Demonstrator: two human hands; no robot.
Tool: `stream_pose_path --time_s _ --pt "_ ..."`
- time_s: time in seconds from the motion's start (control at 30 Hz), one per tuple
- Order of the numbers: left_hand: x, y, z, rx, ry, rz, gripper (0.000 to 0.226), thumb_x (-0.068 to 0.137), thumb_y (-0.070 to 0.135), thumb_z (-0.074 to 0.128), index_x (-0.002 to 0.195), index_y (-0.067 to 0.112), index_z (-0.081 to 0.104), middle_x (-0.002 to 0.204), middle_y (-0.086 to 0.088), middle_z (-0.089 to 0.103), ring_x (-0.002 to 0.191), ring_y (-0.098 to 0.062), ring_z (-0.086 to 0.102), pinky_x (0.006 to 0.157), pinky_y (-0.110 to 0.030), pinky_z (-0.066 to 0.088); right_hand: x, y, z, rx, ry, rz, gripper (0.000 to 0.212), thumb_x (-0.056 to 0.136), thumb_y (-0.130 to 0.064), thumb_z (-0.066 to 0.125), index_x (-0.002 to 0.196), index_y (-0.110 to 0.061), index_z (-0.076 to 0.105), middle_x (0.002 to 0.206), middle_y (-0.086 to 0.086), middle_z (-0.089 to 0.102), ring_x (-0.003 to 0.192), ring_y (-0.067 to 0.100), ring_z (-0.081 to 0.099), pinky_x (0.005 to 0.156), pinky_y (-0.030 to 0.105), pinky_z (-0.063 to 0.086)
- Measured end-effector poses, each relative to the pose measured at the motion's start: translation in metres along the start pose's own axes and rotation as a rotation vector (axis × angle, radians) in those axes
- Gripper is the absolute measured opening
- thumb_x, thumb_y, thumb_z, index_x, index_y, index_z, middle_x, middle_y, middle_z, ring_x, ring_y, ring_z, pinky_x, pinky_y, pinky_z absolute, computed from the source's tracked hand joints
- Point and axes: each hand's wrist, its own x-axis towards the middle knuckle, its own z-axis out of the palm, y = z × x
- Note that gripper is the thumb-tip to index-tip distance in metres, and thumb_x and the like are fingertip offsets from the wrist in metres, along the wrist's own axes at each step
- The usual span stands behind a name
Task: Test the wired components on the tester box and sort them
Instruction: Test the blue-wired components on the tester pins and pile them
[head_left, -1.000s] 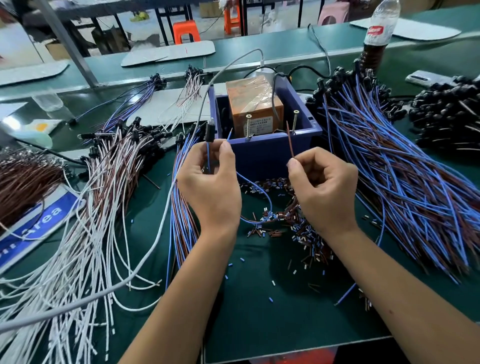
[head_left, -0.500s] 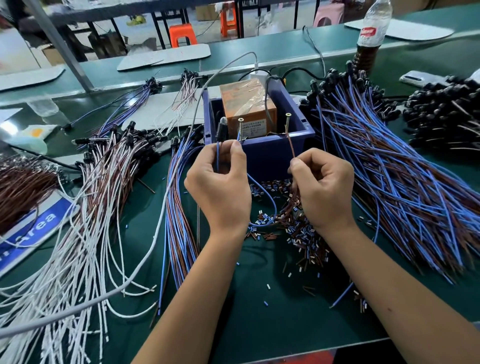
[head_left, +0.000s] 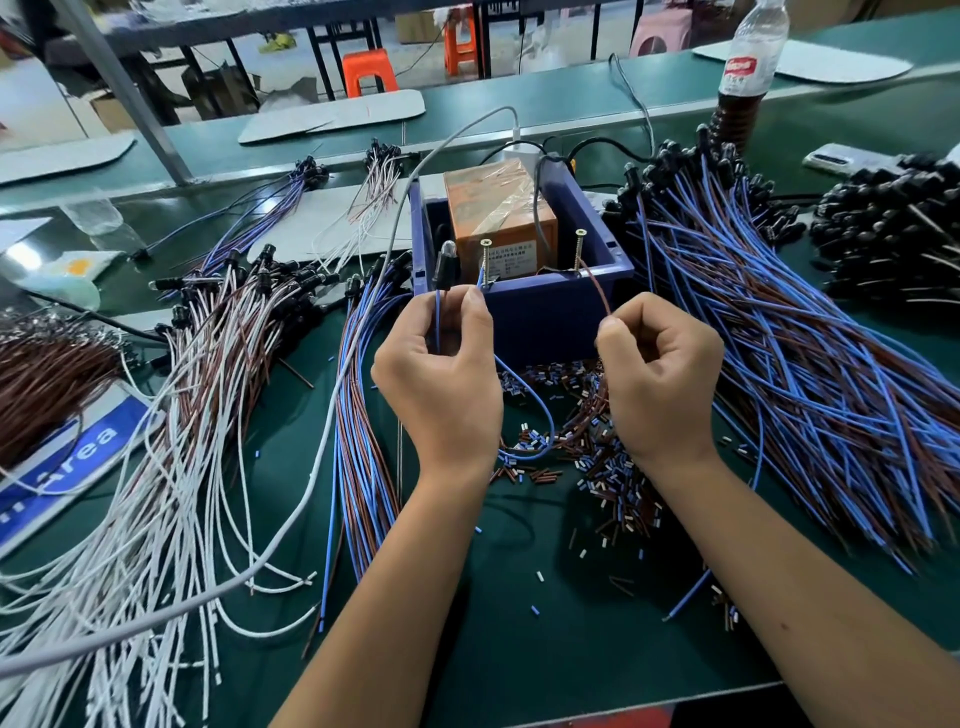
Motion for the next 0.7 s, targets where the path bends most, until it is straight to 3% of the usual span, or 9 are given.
stream_pose_path --time_s 0.2,0.27,0.33,0.4,0.47,0.6,0.7 --pt "-0.0007 -0.0002 -0.0009 -0.020 -0.003 -0.001 0.015 0.095 0.013 0.072 0.080 0.014 0.072 0.066 0.013 0.061 0.061 0.001 0.053 0.064 -0.011 0.043 0.0010 0.0004 0.0012 -0.004 0.040 -0.002 0.047 0.104 -0.017 0.053 0.060 -0.011 0.039 0.051 0.001 0.036 0.047 0.016 0.030 0.045 0.035 0.025" --pt "-0.0007 -0.0009 -0.0011 -0.032 -0.006 -0.004 0.015 0.095 0.013 0.072 0.081 0.012 0.073 0.066 0.013 0.062 0.061 0.002 0.053 0.065 -0.012 0.044 0.0019 0.0012 0.0005 -0.022 0.043 -0.003 0.047 0.108 -0.023 0.051 0.064 -0.010 0.044 0.053 0.005 0.042 0.046 0.023 0.040 0.045 0.044 0.033" --pt "-0.0003 -0.0020 -0.0015 -0.037 -0.008 -0.005 0.015 0.095 0.013 0.072 0.080 0.011 0.073 0.066 0.013 0.061 0.061 0.002 0.053 0.064 -0.012 0.044 0.0026 0.0012 0.0002 -0.023 0.042 -0.023 0.037 0.110 -0.025 0.050 0.078 -0.009 0.059 0.058 0.007 0.053 0.050 0.028 0.053 0.049 0.049 0.044" --pt "0.0005 -0.0035 -0.0021 -0.036 -0.011 -0.001 0.015 0.095 0.012 0.072 0.081 0.008 0.073 0.066 0.013 0.061 0.061 0.002 0.053 0.064 -0.011 0.043 0.0030 0.0007 0.0000 -0.009 0.049 -0.043 0.018 0.109 -0.021 0.051 0.107 -0.016 0.068 0.062 0.002 0.059 0.051 0.025 0.057 0.049 0.046 0.050" --pt "0.0008 -0.0045 -0.0025 -0.034 -0.018 0.004 0.015 0.096 0.011 0.071 0.081 0.006 0.073 0.066 0.013 0.060 0.061 0.003 0.052 0.064 -0.010 0.042 0.0037 0.0006 0.0004 -0.022 0.076 -0.043 0.027 0.106 -0.020 0.053 0.131 -0.020 0.065 0.063 0.001 0.061 0.051 0.027 0.057 0.050 0.046 0.050" --pt "0.0000 -0.0053 -0.0030 -0.028 -0.026 0.011 0.013 0.096 0.011 0.071 0.084 0.007 0.074 0.068 0.012 0.062 0.063 0.003 0.055 0.066 -0.010 0.043 0.0009 0.0033 0.0007 -0.069 0.078 -0.075 0.035 0.104 -0.021 0.053 0.134 -0.016 0.068 0.070 0.000 0.067 0.054 0.029 0.059 0.049 0.048 0.049" --pt "-0.0005 -0.0045 -0.0034 -0.050 -0.034 0.004 0.008 0.096 0.010 0.071 0.093 0.008 0.078 0.076 0.006 0.070 0.070 0.002 0.062 0.071 -0.012 0.048 -0.0018 0.0019 0.0037 -0.025 0.045 -0.071 0.038 0.105 -0.018 0.051 0.142 -0.015 0.061 0.063 0.000 0.064 0.051 0.024 0.061 0.051 0.046 0.053"
